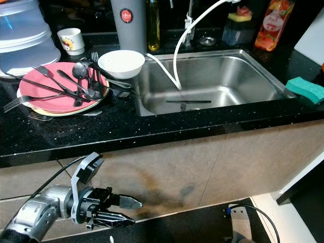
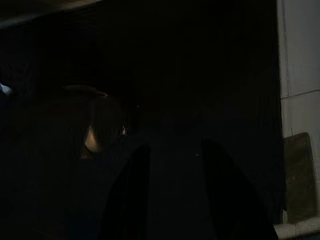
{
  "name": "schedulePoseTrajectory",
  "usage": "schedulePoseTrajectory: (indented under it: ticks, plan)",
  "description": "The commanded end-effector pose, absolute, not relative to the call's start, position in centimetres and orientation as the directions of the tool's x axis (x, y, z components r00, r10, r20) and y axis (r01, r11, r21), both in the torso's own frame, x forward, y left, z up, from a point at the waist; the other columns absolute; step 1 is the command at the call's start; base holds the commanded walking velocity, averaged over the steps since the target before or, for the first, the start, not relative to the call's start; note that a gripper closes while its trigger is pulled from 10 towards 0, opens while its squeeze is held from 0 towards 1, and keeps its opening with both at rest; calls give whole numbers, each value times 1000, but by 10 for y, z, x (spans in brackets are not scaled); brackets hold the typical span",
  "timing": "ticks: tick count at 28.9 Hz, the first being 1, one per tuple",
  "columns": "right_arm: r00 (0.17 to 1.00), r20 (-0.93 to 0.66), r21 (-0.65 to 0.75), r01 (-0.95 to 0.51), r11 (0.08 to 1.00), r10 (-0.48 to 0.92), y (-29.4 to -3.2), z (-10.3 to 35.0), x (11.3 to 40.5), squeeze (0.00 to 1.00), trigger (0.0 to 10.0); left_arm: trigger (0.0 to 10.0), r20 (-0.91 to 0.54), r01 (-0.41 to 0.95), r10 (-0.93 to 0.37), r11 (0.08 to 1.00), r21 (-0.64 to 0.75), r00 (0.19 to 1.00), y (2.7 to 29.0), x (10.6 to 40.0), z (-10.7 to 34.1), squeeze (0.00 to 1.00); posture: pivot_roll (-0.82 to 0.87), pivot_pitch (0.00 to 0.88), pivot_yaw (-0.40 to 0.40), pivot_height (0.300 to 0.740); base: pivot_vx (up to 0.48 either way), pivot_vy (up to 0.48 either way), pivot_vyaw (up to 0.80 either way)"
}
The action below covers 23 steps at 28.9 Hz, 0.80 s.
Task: Kitchen organization
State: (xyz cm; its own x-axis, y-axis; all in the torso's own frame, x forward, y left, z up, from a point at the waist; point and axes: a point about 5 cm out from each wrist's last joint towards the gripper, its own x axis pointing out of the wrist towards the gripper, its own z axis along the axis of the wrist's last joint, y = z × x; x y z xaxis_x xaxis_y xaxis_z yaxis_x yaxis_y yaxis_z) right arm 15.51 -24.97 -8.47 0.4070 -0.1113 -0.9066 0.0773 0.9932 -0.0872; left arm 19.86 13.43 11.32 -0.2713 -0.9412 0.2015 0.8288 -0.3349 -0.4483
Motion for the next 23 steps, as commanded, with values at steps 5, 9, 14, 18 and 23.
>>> schedulePoseTrajectory:
  ticks: [5, 9, 14, 18, 23]
  plan:
    - [404, -909, -84, 71, 994, -106, -248, -85, 155, 0, 10000, 10000, 403, 849, -838, -479, -222, -368, 114, 198, 181, 0, -7, 0, 10, 740, 0, 0, 0]
    - [405, -908, -85, 73, 994, -107, -248, -85, 155, 0, 10000, 10000, 521, 970, -834, -239, -44, -182, 102, 228, 236, 0, -5, 0, 10, 740, 0, 0, 0]
    - [404, -908, -86, 69, 994, -107, -248, -85, 155, 0, 10000, 10000, 512, 992, -853, 127, 7, 105, 106, 262, 264, 0, -2, 0, 10, 740, 0, 0, 0]
    - [403, -909, -87, 66, 994, -107, -248, -86, 154, 0, 10000, 10000, 435, 917, -847, 383, 106, 304, 117, 280, 279, 0, 0, 0, 10, 740, 0, 0, 0]
    - [401, -910, -88, 60, 994, -105, -247, -86, 154, 0, 10000, 10000, 129, 656, -759, 623, 425, 638, 141, 307, 277, 0, 9, 0, 6, 740, 0, 0, 0]
